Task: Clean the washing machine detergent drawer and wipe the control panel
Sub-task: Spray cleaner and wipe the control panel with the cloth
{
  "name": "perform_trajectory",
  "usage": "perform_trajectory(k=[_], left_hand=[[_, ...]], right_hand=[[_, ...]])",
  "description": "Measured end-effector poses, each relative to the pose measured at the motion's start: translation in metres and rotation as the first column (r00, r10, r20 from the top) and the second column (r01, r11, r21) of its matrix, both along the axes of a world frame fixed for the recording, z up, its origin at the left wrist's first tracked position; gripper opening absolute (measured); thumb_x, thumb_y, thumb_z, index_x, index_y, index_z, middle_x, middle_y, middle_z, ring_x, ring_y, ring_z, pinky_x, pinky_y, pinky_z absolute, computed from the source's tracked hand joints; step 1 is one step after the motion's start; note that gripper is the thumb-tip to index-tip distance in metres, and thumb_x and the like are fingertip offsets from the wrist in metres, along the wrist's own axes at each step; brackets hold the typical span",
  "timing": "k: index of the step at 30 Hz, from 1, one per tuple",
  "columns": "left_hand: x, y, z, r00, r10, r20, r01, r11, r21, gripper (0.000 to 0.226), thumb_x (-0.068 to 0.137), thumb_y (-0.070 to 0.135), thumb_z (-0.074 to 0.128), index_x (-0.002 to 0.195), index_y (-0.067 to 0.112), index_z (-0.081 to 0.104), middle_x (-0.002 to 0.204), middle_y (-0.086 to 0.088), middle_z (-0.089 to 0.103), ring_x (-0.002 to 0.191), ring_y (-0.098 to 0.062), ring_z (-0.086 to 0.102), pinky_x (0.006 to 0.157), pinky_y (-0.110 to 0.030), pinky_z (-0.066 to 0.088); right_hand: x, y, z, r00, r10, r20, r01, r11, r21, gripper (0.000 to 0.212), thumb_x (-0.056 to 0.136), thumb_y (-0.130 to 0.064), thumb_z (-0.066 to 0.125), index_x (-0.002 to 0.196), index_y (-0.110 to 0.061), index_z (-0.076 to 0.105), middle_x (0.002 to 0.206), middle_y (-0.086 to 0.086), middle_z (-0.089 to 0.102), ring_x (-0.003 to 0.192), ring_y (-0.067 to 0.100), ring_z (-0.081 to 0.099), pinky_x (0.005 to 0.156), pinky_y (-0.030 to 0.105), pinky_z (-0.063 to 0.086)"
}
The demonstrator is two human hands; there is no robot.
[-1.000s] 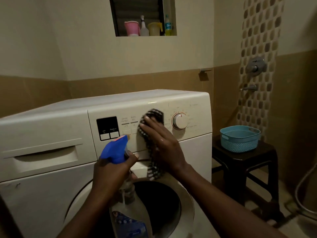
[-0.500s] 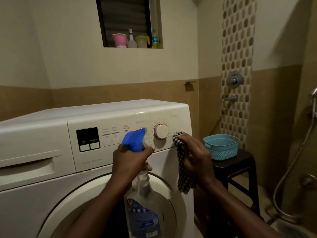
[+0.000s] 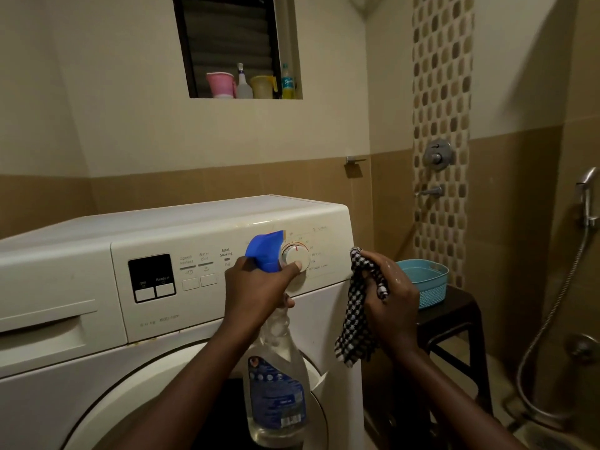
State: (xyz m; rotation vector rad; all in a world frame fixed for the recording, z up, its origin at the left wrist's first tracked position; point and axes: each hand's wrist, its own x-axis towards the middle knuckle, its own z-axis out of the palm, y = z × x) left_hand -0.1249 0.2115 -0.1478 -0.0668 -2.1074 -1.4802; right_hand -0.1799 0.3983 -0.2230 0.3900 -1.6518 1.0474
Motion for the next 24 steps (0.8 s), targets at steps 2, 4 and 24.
perform_trajectory(k=[2,4,24], left_hand=[[-0.004,0.007,0.001,0.999,-0.035,0.014,0.035,0.999,-0.016,0.029,0.081,0.027,0.079,0.103,0.014,0.065,0.089,-0.008,0.072,0.045,-0.018,0.067,0.048,-0.023,0.055],[-0.008,0.016,0.001,0.999,-0.047,0.024,0.048,0.998,-0.033,0.026,0.08,0.028,0.079,0.097,0.014,0.063,0.087,-0.01,0.072,0.046,-0.019,0.068,0.055,-0.032,0.06],[-0.012,0.044,-0.021,0.972,-0.091,0.217,0.113,0.989,-0.093,0.047,0.075,0.031,0.084,0.1,0.003,0.056,0.089,-0.022,0.069,0.047,-0.021,0.068,0.063,-0.042,0.063]], right_hand=[[0.0,0.004,-0.004,1.0,-0.016,0.02,0.016,1.0,-0.018,0.04,0.083,0.007,0.061,0.12,-0.01,0.063,0.115,-0.001,0.065,0.105,-0.003,0.052,0.093,0.0,0.036],[0.001,0.009,-0.009,0.999,-0.029,0.035,0.03,0.999,-0.019,0.042,0.083,0.009,0.061,0.12,-0.01,0.063,0.115,-0.003,0.064,0.106,-0.004,0.051,0.094,0.0,0.035],[0.011,0.026,-0.023,0.992,-0.051,0.113,0.058,0.997,-0.054,0.043,0.084,0.009,0.062,0.121,-0.011,0.063,0.117,-0.002,0.064,0.109,0.003,0.053,0.092,-0.001,0.034]])
